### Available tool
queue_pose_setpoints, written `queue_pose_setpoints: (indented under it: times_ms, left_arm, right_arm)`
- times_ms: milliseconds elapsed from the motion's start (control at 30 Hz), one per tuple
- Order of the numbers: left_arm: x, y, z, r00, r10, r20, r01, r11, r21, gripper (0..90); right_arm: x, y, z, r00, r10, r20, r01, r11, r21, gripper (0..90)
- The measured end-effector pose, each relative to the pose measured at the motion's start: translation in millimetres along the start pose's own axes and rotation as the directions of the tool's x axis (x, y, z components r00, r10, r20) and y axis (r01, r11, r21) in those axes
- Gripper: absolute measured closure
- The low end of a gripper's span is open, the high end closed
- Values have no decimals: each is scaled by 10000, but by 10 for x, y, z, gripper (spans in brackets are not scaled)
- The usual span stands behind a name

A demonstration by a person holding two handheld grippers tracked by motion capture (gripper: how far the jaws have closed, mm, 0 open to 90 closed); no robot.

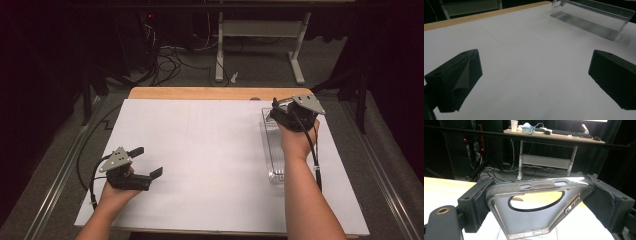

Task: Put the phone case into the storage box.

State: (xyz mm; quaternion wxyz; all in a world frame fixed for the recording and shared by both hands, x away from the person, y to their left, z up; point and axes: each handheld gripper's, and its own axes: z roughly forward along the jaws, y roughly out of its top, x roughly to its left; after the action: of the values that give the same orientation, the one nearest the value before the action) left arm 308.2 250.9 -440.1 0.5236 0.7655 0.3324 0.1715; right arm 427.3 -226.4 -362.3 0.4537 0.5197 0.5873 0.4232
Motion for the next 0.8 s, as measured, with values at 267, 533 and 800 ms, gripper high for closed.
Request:
queue_pose_setpoints:
  times_ms: [267, 533, 800]
  left_arm:
    - [-6, 0, 3, 10000, 13, 22, -13, 10000, -2, 2]
    - [-7, 0, 3, 10000, 33, 23, -33, 10000, -5, 3]
    - [-10, 0, 5, 10000, 39, 49, -39, 10000, 7, 2]
  right_arm:
    - [8, -53, 77, 9997, 168, 192, -173, 9995, 262, 136]
    - [21, -91, 151, 9987, 304, 404, -325, 9980, 535, 136]
    - [47, -119, 248, 9981, 299, 534, -343, 9960, 827, 135]
